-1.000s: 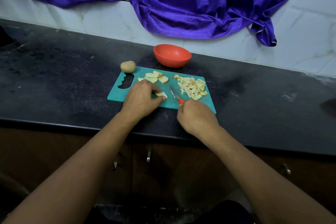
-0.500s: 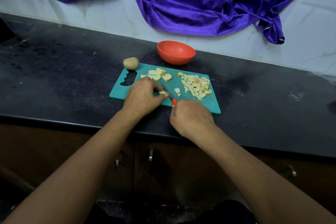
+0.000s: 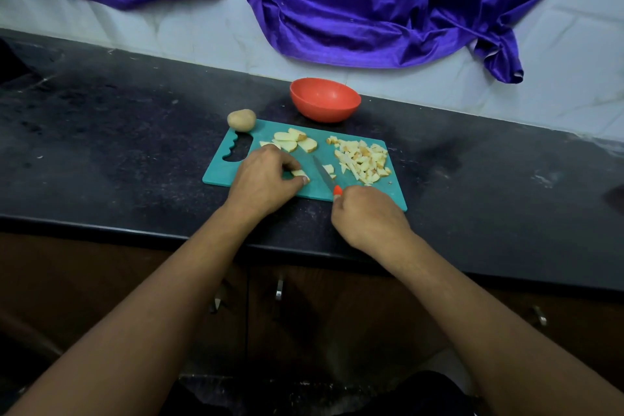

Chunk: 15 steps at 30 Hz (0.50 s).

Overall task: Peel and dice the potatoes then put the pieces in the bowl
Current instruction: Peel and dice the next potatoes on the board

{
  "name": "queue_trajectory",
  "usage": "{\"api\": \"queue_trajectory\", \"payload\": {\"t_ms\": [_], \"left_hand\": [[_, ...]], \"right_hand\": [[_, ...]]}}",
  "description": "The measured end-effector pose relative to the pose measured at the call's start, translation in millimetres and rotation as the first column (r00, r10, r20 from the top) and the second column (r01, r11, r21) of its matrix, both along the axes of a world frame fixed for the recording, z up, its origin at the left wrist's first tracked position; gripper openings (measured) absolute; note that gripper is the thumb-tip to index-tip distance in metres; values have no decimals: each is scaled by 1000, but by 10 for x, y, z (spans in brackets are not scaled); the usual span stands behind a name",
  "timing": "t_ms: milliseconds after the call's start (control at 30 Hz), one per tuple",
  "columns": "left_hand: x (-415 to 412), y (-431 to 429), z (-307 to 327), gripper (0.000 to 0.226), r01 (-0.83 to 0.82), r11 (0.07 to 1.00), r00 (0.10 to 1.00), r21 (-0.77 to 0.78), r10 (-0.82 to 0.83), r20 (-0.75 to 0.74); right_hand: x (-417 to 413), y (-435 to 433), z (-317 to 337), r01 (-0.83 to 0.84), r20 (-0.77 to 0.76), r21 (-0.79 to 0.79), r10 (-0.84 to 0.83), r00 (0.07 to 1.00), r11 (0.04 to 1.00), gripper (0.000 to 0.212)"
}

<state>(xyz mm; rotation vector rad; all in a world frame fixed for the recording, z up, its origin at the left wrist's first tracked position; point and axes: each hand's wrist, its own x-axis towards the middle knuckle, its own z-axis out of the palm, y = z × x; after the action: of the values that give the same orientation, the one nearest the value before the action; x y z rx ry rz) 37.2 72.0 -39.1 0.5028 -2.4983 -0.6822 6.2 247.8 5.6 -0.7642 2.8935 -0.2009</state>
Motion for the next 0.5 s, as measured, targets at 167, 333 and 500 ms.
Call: {"api": "queue_trajectory", "payload": {"t_ms": [167, 333, 500], "left_hand": [[50, 10, 0, 38, -28, 999, 999, 45, 30, -45], [73, 19, -15, 24, -79, 996, 996, -36, 78, -38], [61, 20, -30, 21, -90, 995, 995, -39, 88, -53]], "right_hand": [[75, -72, 66, -43, -9, 8, 43, 999, 999, 35], [135, -174, 63, -84, -20, 58, 85, 996, 995, 34], [153, -199, 28, -120, -66, 100, 127, 990, 988, 33]]}}
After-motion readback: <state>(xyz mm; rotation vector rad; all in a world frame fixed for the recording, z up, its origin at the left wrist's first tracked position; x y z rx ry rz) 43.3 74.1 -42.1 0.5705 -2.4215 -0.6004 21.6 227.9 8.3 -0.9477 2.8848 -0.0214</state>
